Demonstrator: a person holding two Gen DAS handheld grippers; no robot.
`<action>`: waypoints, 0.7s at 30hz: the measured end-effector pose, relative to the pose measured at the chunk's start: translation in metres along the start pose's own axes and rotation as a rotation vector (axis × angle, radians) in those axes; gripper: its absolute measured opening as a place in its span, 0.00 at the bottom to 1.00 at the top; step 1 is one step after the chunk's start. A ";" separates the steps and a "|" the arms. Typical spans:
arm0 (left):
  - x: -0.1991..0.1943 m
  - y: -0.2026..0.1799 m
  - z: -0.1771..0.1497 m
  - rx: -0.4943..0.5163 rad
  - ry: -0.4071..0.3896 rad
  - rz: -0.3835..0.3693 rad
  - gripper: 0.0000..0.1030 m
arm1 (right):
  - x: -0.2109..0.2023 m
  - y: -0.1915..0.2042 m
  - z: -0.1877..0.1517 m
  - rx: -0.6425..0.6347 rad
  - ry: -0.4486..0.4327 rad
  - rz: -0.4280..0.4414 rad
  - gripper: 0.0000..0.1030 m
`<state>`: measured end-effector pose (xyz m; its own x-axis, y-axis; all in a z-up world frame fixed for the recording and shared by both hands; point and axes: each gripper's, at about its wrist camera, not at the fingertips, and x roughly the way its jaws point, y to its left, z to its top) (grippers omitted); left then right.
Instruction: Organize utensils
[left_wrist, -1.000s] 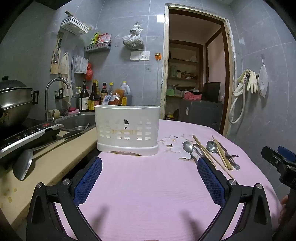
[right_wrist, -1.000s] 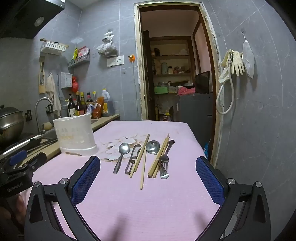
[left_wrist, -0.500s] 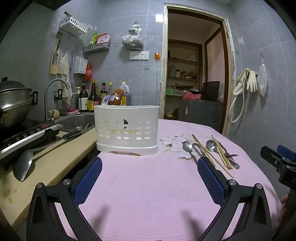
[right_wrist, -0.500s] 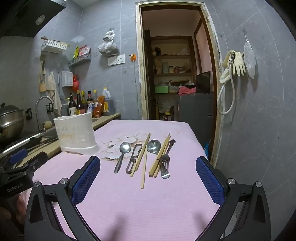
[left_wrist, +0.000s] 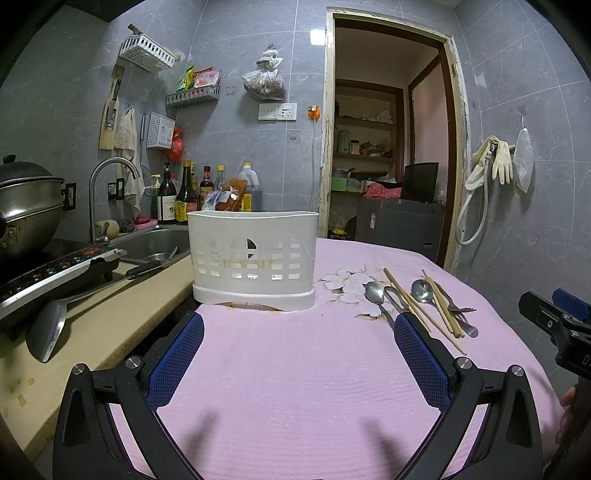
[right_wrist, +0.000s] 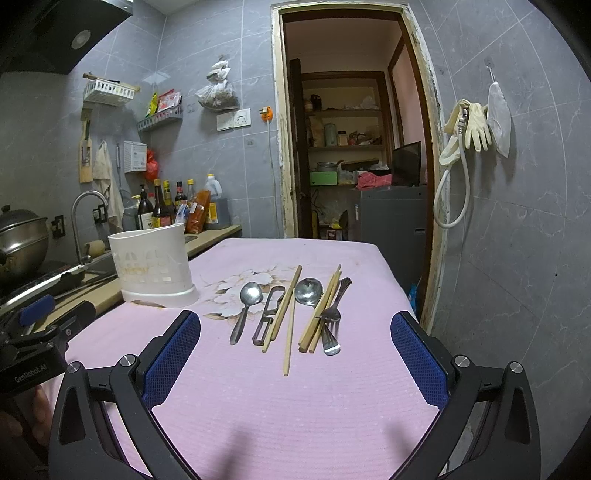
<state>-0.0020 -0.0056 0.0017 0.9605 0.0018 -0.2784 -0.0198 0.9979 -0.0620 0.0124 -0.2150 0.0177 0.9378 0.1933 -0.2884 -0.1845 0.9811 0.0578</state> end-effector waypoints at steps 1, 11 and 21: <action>0.000 0.000 0.000 0.001 -0.001 0.001 0.98 | 0.000 0.000 0.000 0.000 0.000 0.000 1.00; 0.000 0.001 0.000 0.002 -0.001 0.000 0.98 | 0.000 -0.001 0.000 -0.001 0.003 0.001 1.00; 0.000 0.000 0.000 0.001 -0.001 0.001 0.98 | -0.001 0.005 -0.002 -0.002 0.004 0.001 1.00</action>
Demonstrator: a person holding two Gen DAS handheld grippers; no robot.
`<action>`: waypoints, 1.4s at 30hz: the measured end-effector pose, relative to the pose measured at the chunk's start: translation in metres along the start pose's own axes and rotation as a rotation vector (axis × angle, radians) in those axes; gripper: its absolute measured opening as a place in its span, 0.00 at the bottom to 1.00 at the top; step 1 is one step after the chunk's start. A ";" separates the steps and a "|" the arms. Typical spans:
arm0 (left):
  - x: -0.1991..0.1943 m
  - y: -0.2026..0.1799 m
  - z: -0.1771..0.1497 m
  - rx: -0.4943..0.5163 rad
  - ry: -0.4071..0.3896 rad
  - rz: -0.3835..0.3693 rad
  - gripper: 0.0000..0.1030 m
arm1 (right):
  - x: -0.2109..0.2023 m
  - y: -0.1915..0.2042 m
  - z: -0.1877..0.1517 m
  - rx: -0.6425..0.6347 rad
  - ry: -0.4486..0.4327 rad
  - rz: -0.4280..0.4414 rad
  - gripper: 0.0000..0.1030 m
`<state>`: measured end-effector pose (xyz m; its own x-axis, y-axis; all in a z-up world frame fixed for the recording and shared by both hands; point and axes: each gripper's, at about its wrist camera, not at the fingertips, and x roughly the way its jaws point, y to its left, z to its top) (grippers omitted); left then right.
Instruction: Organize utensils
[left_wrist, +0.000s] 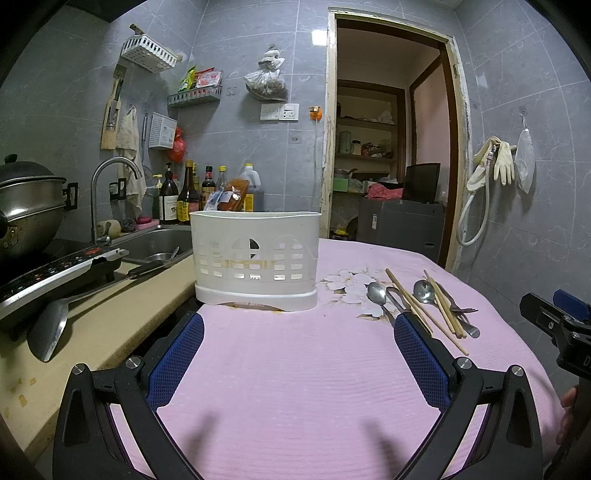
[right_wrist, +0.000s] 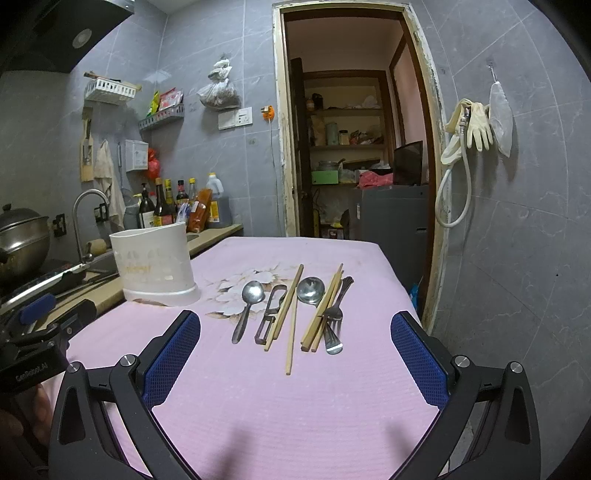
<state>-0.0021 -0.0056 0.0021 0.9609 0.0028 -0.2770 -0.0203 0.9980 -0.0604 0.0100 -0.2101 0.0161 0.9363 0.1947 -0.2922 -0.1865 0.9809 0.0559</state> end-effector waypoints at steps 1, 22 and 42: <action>0.000 0.000 0.000 0.000 0.000 0.000 0.98 | 0.000 0.000 0.000 0.000 0.000 0.000 1.00; 0.000 0.000 0.000 0.000 -0.001 -0.001 0.98 | 0.000 0.004 0.001 0.000 0.002 0.002 1.00; 0.007 0.005 0.010 -0.022 0.016 -0.027 0.98 | 0.006 -0.001 0.006 0.021 0.022 0.017 1.00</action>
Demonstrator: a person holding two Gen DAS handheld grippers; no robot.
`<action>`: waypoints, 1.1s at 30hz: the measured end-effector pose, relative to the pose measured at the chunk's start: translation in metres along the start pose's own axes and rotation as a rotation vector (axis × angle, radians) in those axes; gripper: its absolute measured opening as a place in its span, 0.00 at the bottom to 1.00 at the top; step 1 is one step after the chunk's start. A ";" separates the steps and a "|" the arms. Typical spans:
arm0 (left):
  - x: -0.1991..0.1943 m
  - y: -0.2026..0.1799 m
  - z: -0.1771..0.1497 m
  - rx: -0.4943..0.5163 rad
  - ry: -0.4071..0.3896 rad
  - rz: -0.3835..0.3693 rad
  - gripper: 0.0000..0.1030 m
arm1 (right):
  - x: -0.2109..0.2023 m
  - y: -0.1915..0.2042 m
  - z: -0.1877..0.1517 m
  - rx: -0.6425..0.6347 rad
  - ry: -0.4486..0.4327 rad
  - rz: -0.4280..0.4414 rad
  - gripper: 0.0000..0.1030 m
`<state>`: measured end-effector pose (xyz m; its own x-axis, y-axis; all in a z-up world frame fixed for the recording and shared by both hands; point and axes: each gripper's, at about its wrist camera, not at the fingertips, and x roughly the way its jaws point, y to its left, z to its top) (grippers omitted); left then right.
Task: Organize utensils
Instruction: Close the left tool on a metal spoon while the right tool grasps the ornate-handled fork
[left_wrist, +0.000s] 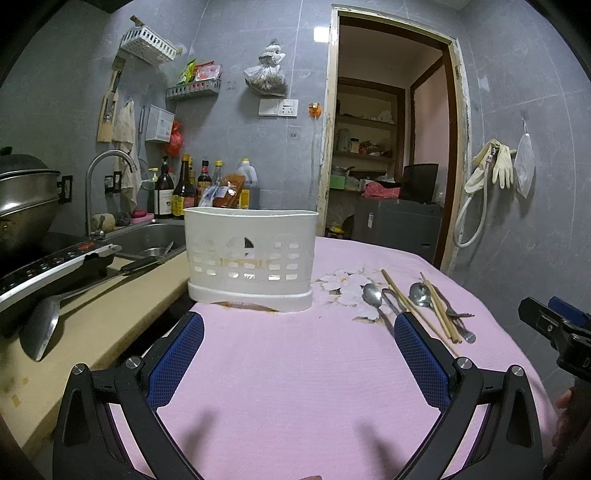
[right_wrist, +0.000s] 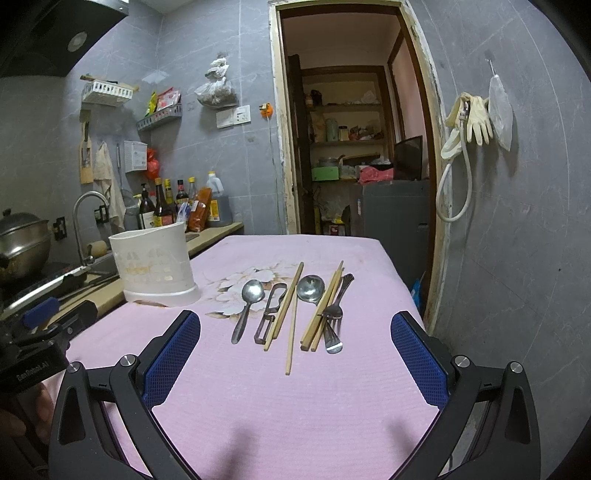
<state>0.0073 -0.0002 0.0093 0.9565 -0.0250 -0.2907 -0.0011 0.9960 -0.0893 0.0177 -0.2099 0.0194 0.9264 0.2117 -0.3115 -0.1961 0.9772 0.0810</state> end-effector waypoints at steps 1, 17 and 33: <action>0.002 0.000 0.002 -0.003 0.001 -0.003 0.98 | 0.002 -0.002 0.002 -0.004 0.002 -0.002 1.00; 0.074 -0.036 0.063 0.170 0.066 -0.112 0.98 | 0.077 -0.065 0.070 -0.082 0.109 0.020 1.00; 0.202 -0.068 0.047 0.265 0.346 -0.252 0.91 | 0.185 -0.097 0.062 -0.018 0.441 0.079 0.44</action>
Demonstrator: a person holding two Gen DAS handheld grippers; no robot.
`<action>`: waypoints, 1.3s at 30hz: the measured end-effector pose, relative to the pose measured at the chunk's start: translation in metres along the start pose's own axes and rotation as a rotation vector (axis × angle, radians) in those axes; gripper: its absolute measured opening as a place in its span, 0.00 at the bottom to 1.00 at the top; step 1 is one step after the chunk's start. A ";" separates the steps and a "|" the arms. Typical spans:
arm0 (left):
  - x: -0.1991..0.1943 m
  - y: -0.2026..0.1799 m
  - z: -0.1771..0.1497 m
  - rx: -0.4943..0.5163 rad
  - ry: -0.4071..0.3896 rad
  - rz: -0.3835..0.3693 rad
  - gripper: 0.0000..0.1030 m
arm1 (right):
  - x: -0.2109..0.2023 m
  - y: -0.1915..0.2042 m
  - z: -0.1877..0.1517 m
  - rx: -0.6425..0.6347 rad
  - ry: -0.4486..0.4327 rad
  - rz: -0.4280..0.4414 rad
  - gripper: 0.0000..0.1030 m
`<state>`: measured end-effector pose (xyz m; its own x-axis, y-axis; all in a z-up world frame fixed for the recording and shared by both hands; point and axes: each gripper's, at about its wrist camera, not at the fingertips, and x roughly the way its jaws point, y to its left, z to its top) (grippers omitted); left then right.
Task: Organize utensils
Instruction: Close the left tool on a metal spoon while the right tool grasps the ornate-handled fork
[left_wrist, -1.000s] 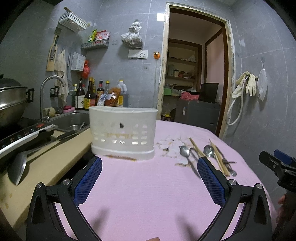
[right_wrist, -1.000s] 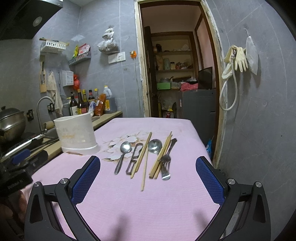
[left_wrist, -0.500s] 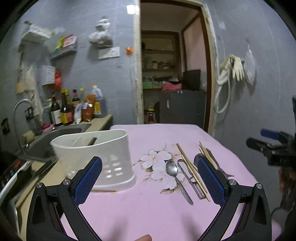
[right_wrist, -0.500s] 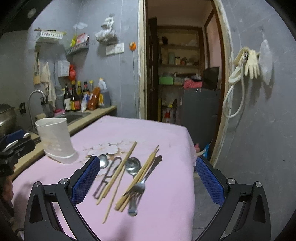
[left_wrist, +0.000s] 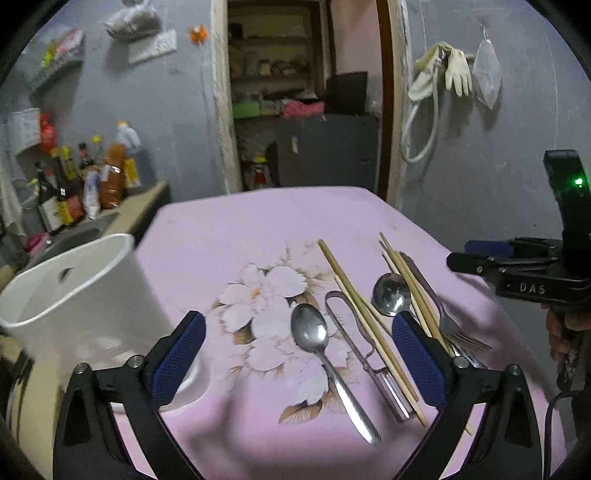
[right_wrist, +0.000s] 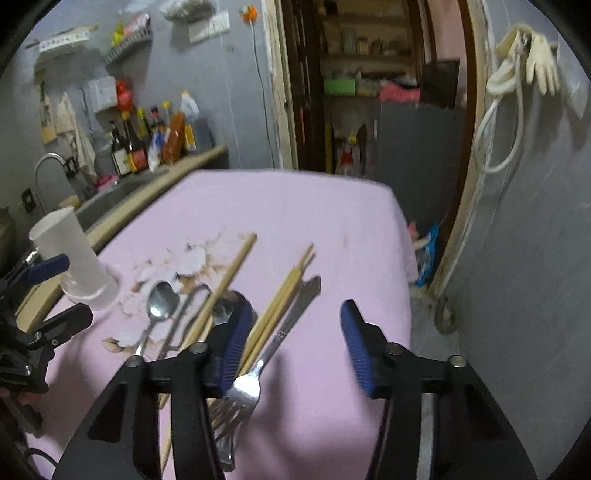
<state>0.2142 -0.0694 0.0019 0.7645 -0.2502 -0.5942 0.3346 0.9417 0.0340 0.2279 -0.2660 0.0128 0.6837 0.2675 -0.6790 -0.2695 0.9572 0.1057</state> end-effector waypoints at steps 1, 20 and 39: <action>0.007 0.002 0.000 0.006 0.021 -0.015 0.86 | 0.006 -0.002 -0.001 0.008 0.025 0.011 0.42; 0.079 0.035 0.001 -0.074 0.249 -0.106 0.32 | 0.047 0.004 0.007 -0.005 0.190 -0.006 0.19; 0.086 0.042 0.001 -0.125 0.254 -0.198 0.04 | 0.068 0.015 0.022 -0.006 0.268 -0.102 0.14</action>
<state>0.2944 -0.0511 -0.0472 0.5247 -0.3817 -0.7610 0.3804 0.9048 -0.1915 0.2853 -0.2307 -0.0161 0.5042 0.1300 -0.8537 -0.2125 0.9769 0.0232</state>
